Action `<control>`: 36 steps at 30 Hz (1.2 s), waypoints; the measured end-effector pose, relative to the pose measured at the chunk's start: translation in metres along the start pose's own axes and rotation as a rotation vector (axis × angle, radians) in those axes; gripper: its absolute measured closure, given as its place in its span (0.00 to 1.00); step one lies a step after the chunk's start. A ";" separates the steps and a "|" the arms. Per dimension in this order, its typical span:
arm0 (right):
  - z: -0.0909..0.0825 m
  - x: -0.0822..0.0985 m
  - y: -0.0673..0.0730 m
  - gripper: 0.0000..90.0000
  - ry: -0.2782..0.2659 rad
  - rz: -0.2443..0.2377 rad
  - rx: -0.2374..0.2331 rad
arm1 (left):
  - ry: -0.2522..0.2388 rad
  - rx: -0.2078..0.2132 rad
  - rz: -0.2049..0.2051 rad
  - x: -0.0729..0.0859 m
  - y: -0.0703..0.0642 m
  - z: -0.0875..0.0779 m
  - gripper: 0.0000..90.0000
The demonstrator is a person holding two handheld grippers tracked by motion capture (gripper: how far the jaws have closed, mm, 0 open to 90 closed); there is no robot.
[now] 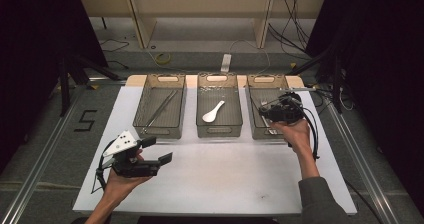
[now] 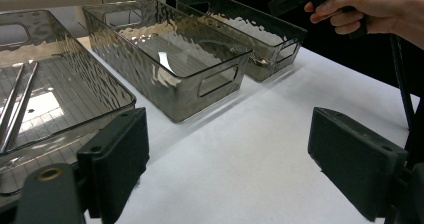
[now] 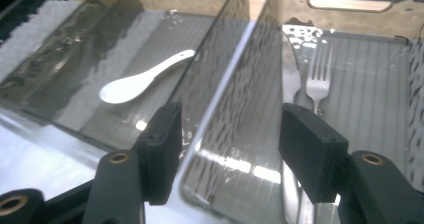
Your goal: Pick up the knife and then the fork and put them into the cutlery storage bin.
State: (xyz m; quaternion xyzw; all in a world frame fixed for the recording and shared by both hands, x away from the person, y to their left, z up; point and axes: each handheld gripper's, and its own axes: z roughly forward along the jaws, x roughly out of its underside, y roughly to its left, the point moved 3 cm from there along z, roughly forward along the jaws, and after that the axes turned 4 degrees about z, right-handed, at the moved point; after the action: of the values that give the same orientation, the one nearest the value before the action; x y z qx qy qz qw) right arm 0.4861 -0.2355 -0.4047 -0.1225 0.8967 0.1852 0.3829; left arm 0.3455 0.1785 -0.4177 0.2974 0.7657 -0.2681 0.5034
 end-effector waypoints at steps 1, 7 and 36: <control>-0.002 0.002 0.002 0.46 -0.006 -0.006 -0.001 | -0.001 -0.001 -0.003 0.000 0.000 0.000 0.18; -0.014 0.012 0.015 0.43 -0.045 -0.043 -0.041 | -0.001 0.002 -0.006 0.000 0.000 0.000 0.18; -0.031 0.058 0.055 0.31 -0.136 -0.111 -0.176 | 0.011 0.015 -0.025 0.001 0.002 0.003 0.18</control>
State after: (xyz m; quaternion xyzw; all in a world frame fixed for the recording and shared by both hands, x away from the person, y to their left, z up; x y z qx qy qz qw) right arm 0.4071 -0.2033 -0.4145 -0.1920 0.8409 0.2495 0.4402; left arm 0.3480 0.1778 -0.4198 0.2930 0.7699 -0.2785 0.4937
